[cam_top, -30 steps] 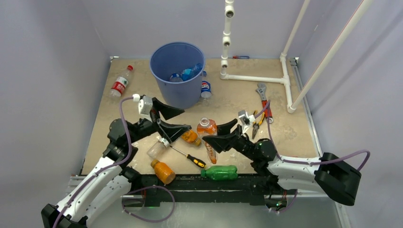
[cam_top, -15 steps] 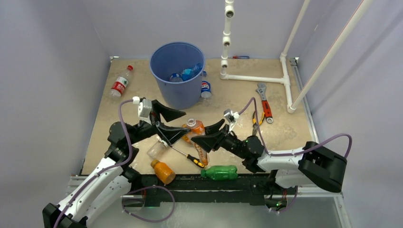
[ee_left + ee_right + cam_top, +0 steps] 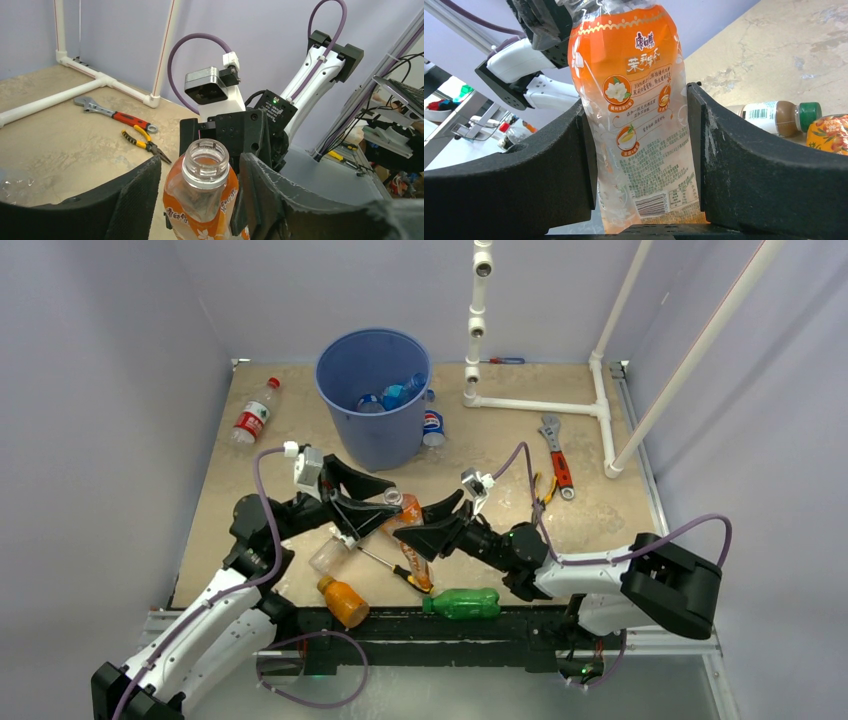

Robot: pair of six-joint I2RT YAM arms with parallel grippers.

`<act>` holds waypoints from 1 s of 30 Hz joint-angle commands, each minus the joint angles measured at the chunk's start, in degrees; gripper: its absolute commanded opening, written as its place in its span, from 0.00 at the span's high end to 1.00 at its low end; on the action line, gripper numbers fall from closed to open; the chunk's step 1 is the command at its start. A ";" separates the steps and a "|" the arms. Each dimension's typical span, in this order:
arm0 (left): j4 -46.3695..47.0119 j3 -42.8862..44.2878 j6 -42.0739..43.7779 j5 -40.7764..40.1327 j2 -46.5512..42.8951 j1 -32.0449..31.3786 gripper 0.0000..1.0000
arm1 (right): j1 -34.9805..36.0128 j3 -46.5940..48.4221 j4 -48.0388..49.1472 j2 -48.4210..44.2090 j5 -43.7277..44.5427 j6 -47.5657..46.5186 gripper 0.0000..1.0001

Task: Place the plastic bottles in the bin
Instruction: Place the plastic bottle in the trash bin.

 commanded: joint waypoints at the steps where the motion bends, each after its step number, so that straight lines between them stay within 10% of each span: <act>1: 2.40 0.20 -0.15 0.97 0.04 -0.02 0.41 | 0.79 2.66 1.17 0.16 -0.80 -1.03 0.81; 12: 3.38 0.50 -0.69 3.04 1.00 -0.06 0.70 | 1.60 2.94 0.63 0.51 -0.10 -1.50 0.81; 15: 3.48 0.71 -0.74 3.64 1.38 -0.18 0.91 | 1.79 3.17 -0.02 0.43 -0.16 -1.51 0.78; 22: 1.06 0.95 1.04 0.98 -0.21 -0.28 1.00 | 1.79 5.67 -11.18 -4.43 -0.96 -1.79 0.21; 30: -2.01 1.44 3.53 -1.90 -1.88 -0.28 1.00 | 1.79 5.58 -33.14 -22.24 3.44 -8.09 0.01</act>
